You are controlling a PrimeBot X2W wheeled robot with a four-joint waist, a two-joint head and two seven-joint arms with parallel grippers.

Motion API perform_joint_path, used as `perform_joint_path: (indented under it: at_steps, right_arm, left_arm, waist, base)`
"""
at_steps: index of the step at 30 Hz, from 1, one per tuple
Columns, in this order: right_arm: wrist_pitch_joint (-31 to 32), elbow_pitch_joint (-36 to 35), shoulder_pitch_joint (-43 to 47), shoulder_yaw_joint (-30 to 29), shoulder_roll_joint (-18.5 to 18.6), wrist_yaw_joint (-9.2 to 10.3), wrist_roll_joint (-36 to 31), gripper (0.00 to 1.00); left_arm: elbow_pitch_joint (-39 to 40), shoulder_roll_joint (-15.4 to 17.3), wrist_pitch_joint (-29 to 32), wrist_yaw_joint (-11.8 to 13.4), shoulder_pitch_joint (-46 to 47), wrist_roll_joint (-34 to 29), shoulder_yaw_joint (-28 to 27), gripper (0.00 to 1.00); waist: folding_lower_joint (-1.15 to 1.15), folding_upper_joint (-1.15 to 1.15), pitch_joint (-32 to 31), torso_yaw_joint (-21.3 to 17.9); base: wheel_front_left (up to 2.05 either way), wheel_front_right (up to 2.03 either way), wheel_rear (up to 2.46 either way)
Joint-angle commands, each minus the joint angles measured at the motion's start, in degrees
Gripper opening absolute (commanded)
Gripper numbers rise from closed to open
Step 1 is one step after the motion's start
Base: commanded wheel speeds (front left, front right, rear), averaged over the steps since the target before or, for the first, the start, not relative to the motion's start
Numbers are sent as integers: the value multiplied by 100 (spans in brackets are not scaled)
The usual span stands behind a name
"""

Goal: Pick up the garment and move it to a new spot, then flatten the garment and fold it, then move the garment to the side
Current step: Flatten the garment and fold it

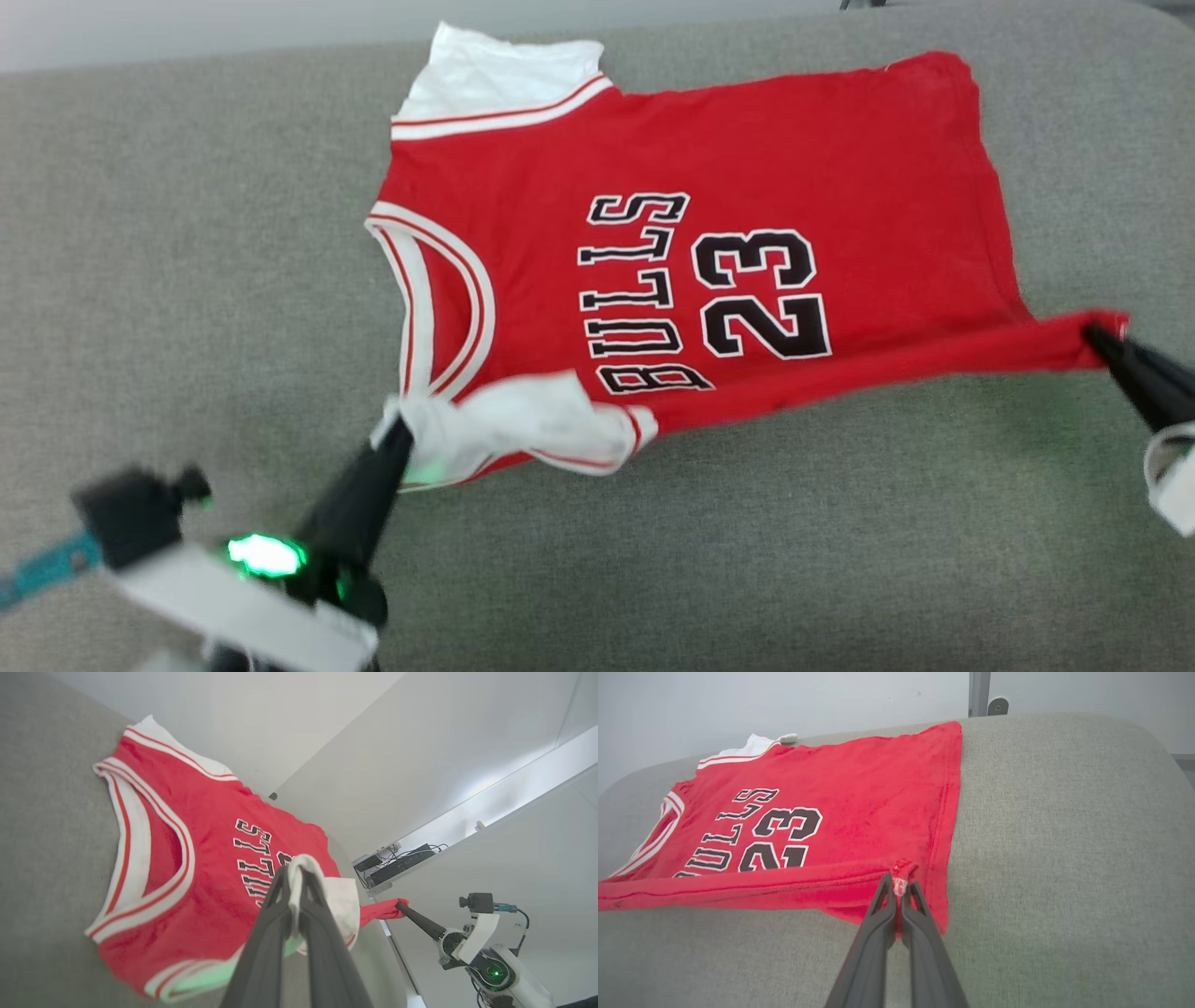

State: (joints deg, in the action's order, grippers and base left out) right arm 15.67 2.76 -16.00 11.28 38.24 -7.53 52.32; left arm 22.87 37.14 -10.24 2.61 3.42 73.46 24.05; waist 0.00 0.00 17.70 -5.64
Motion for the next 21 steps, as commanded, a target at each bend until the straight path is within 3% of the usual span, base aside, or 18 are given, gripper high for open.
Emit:
perform_joint_path:
  at_steps: [1, 7, 13, 20, 21]
  right_arm:
    - [125, 31, -248, -71, -100, 9, -136, 0]
    - [519, 575, -1139, -72, -455, 9, -588, 0]
    - [622, 1174, -1793, -14, -672, 9, -932, 0]
    - [480, 1914, -2239, 275, -862, 9, -1321, 0]
    - [438, 1992, -2290, 307, -899, 9, -1331, 0]
  left_arm:
    - [-169, -7, 121, -10, 364, -51, -11, 0]
    - [-1051, -249, 499, -76, 1671, -25, -15, 0]
    - [-2300, -484, 839, -143, 2809, -390, 290, 0]
    - [-3615, -630, 970, -332, 3513, -831, 630, 0]
    - [-3761, -638, 960, -362, 3574, -910, 679, 5]
  waist:
    - [0, 0, 128, 10]
    - [0, 0, 371, 35]
    - [0, 0, 633, 72]
    - [0, 0, 785, 38]
    - [0, 0, 790, 40]
  base:
    - [0, 0, 0]
    - [0, 0, 0]
    - [0, 0, 0]
    - [0, 0, 0]
    - [0, 0, 0]
